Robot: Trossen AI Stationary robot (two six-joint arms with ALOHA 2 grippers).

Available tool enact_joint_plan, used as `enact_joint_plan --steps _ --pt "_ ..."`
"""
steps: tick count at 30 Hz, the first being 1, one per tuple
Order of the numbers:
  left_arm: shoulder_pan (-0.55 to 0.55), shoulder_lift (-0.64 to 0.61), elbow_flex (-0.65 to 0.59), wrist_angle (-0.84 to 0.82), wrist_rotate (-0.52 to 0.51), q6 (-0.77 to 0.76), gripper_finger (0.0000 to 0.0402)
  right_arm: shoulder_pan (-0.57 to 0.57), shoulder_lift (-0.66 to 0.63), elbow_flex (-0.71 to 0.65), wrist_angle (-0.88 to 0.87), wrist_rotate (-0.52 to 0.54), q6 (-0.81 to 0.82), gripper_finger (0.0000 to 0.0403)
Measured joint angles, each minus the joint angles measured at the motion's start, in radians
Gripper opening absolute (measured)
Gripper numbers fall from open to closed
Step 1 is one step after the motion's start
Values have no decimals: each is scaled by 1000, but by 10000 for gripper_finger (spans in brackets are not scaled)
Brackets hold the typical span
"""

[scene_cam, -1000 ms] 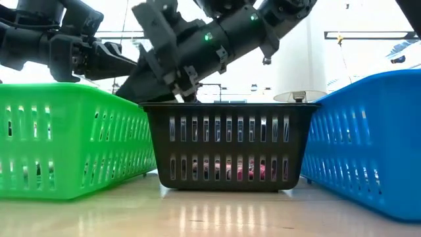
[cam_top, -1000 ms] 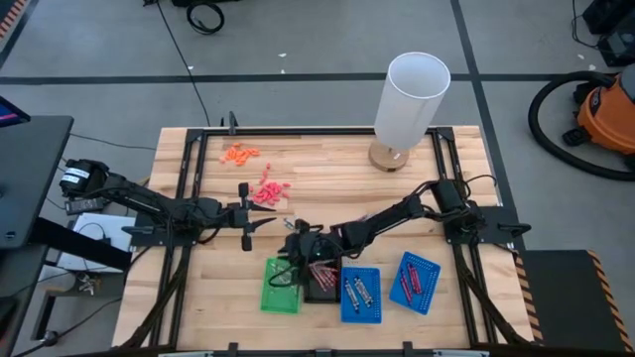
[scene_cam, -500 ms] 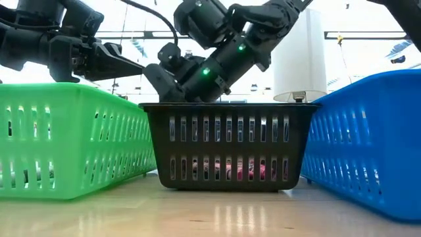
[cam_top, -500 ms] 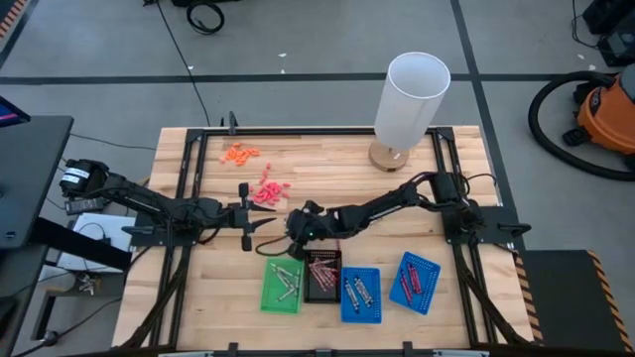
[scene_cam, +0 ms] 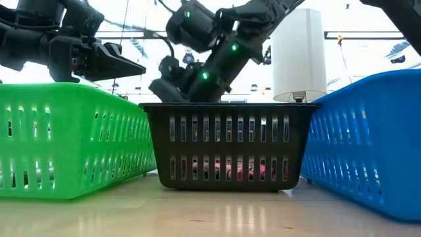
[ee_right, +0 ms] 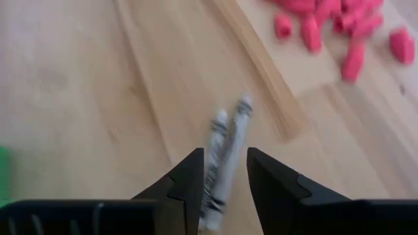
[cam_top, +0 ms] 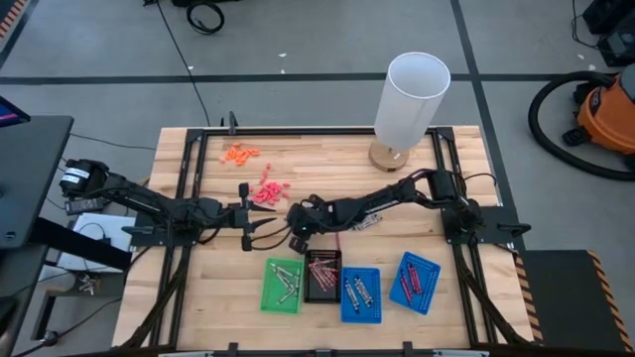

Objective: Sort crayons
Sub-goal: Put the white crayon into the green bin

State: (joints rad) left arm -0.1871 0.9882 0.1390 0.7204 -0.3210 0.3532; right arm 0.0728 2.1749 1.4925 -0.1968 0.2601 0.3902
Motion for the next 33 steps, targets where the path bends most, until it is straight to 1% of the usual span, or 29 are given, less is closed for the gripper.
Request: enact_joint_plan --steps 6,11,13,15,18,21,26,29,33 --pt "0 0 0 -25 0 -5 105 -7 -1 1 -6 4 -5 125" --pt "0 0 -1 -153 0 -35 105 -13 4 1 -39 -18 -10 125" --pt "0 0 0 -180 0 -53 105 -15 9 0 -38 -22 -24 125" --pt "3 0 18 -237 0 -72 105 -14 8 1 -46 -40 -33 124" --pt "27 4 60 -359 28 -106 105 -10 -14 0 -126 -46 -46 124" --pt "69 42 74 -400 74 -118 105 -2 -64 0 -194 -17 -56 124" --pt "135 121 77 -363 145 -110 105 24 -141 0 -364 75 -69 124" --pt "171 178 90 -331 187 -110 105 48 -182 0 -410 137 -57 124" --pt "206 273 157 -334 230 -99 105 72 -214 0 -445 166 -60 124"
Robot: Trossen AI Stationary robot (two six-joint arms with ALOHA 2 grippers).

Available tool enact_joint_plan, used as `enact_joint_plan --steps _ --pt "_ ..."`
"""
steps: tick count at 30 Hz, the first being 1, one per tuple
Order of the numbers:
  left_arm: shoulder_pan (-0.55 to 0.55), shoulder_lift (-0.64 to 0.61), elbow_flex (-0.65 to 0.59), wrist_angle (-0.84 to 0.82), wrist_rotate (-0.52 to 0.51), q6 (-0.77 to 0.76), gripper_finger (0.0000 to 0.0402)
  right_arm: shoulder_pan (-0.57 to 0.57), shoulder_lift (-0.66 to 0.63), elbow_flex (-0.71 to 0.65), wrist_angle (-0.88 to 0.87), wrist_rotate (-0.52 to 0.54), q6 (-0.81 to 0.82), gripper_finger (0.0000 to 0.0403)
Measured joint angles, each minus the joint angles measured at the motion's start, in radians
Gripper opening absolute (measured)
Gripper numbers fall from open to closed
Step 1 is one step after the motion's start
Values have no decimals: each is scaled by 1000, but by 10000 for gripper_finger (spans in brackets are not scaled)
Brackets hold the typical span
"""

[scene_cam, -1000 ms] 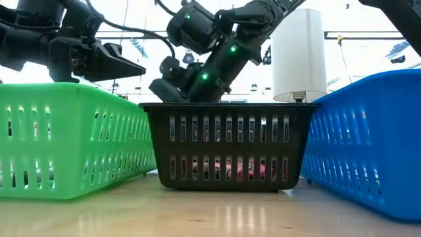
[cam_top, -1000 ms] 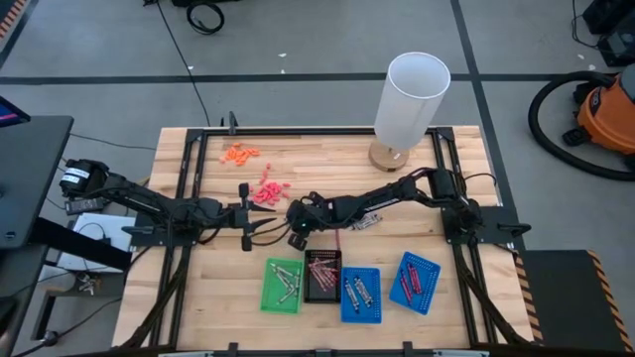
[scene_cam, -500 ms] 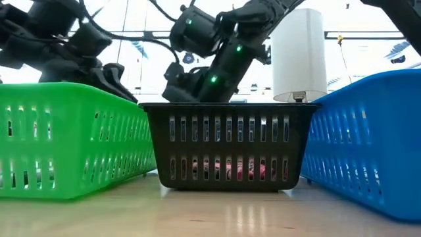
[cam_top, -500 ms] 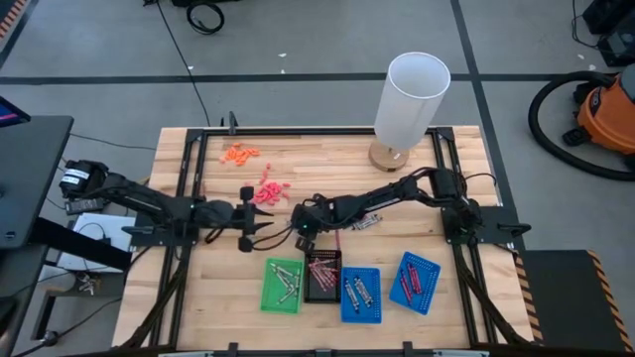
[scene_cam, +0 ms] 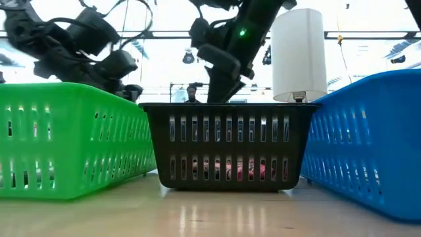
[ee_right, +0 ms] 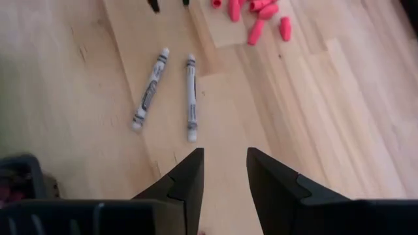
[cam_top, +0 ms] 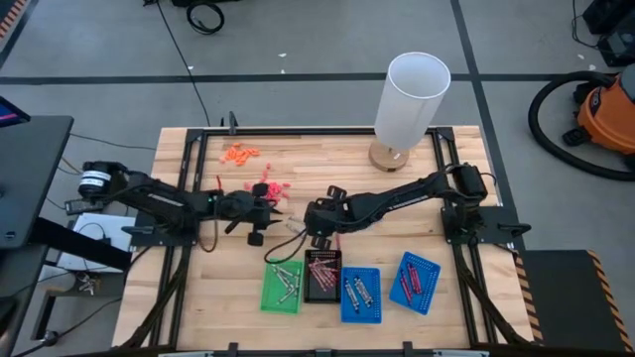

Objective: Sort crayons
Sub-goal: Put the white crayon into the green bin

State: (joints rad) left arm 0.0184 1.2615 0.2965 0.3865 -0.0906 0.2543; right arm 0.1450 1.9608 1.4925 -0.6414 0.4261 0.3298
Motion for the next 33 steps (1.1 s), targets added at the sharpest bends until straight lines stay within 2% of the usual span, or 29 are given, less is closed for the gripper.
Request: enact_joint_plan --steps 4,11,16,21,24,28,33 --pt "38 119 90 -31 55 35 105 19 -20 0 -37 33 15 124" --pt "96 296 237 -120 85 73 105 58 -20 -12 -33 39 37 124" --pt "129 373 296 -117 115 82 117 75 -20 -33 -30 65 48 124" --pt "158 419 310 -116 190 96 142 83 -20 -60 -26 80 61 124" --pt "173 437 314 -111 205 73 144 83 -20 -73 -22 80 64 124" --pt "176 448 314 -130 219 68 129 83 -19 -77 -14 105 63 124" --pt "155 449 314 -140 214 68 71 92 -19 -77 -21 158 49 124"
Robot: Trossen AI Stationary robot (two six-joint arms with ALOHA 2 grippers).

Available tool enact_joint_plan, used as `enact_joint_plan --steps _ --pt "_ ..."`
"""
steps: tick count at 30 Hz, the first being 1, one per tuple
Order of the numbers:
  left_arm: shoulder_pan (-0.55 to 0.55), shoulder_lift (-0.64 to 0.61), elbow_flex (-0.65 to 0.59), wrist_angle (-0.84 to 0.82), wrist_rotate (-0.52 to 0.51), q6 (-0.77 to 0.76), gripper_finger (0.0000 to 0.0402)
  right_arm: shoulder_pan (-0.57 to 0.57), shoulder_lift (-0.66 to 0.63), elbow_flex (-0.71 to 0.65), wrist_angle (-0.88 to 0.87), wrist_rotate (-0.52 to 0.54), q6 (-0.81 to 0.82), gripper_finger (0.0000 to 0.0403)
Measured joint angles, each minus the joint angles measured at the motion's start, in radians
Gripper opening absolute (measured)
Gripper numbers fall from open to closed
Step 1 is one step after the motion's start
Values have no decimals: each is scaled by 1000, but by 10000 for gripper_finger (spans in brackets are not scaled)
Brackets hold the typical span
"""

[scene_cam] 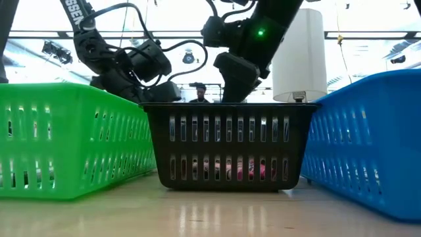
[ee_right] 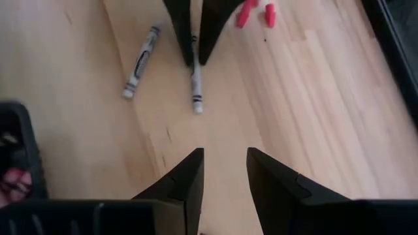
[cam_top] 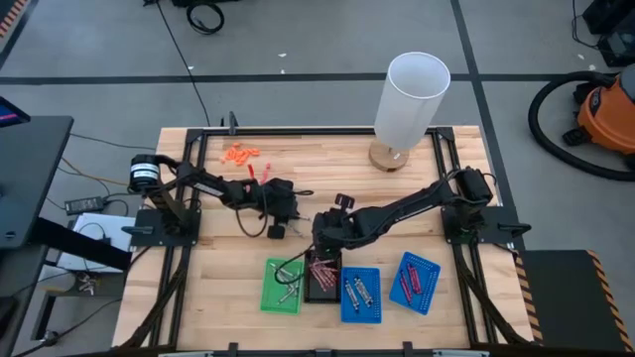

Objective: Sort crayons
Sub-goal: Put the white crayon into the green bin

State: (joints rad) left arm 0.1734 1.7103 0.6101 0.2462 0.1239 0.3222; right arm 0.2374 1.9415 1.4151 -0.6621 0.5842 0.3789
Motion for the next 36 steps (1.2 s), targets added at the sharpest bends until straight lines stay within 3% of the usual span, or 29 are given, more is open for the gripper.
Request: enact_joint_plan --steps 5,14,23,36 --pt "-25 -1 -1 -3 -22 -17 14 11 0 0 -73 66 -55 124" --pt "-71 -38 -4 -19 -111 -42 20 -4 0 0 -97 126 -70 124" --pt "-160 -189 -9 -164 -246 -63 19 3 -5 0 -112 219 -83 124" --pt "-301 -356 -8 -227 -350 -104 19 40 -113 0 -110 243 -27 124"
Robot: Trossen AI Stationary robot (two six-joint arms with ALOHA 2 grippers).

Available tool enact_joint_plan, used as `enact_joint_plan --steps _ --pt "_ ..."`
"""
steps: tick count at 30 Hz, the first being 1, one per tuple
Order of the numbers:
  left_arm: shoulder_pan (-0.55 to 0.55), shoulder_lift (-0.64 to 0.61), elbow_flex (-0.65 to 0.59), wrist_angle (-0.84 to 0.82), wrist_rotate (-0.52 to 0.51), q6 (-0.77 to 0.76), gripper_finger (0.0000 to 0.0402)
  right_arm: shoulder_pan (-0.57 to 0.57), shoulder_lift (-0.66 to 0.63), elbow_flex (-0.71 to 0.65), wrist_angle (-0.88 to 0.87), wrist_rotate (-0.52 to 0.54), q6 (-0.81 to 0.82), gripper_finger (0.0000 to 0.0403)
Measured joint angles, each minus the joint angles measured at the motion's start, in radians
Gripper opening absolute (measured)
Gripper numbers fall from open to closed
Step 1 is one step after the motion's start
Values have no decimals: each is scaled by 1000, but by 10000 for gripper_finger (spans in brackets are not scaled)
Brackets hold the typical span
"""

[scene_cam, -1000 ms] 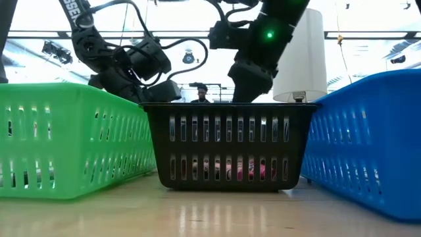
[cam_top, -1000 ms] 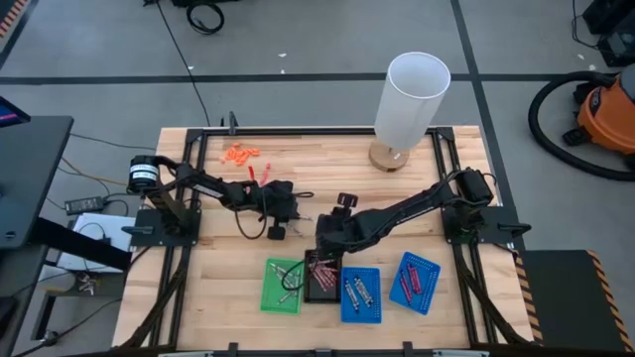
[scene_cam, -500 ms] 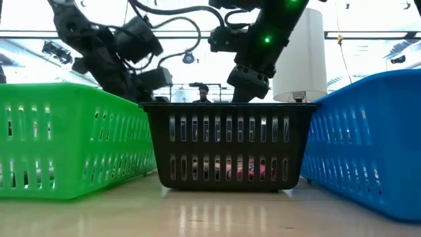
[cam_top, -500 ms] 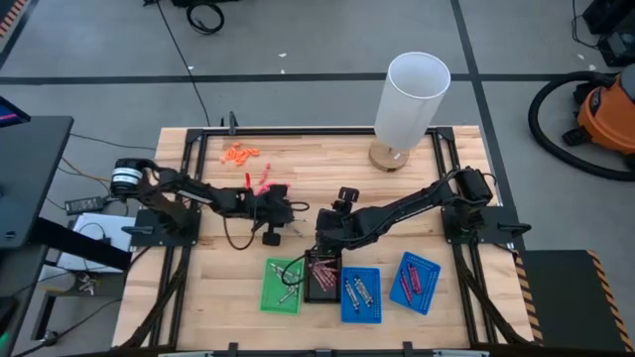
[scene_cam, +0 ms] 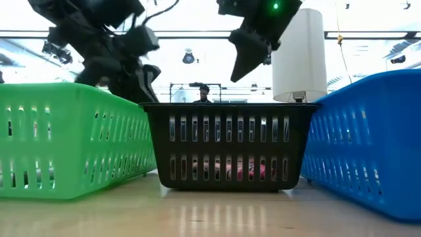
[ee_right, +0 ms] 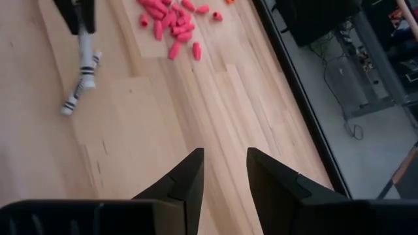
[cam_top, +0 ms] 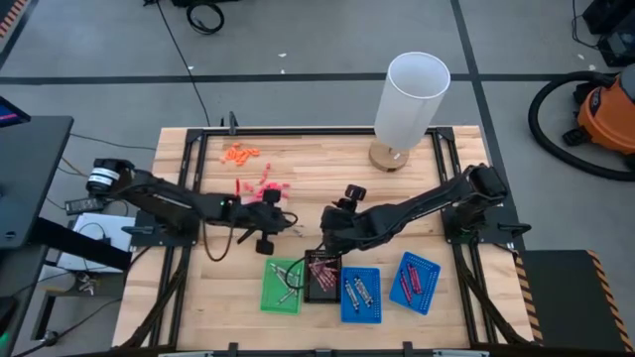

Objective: Sort crayons
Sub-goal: Put the white crayon into the green bin

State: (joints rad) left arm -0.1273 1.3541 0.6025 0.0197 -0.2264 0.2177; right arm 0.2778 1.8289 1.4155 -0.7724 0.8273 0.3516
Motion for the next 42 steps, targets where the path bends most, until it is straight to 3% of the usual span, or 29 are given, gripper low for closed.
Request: enact_joint_plan --steps 8,15,36,42 --pt "-123 -38 0 8 14 -33 22 21 -30 0 0 17 40 124" --pt "-261 -38 1 28 224 27 26 27 -30 0 3 17 49 124" --pt "-352 119 2 134 233 -24 41 29 -30 0 64 -17 49 124" --pt "-355 119 2 137 207 -21 76 29 -30 0 64 -18 46 124"
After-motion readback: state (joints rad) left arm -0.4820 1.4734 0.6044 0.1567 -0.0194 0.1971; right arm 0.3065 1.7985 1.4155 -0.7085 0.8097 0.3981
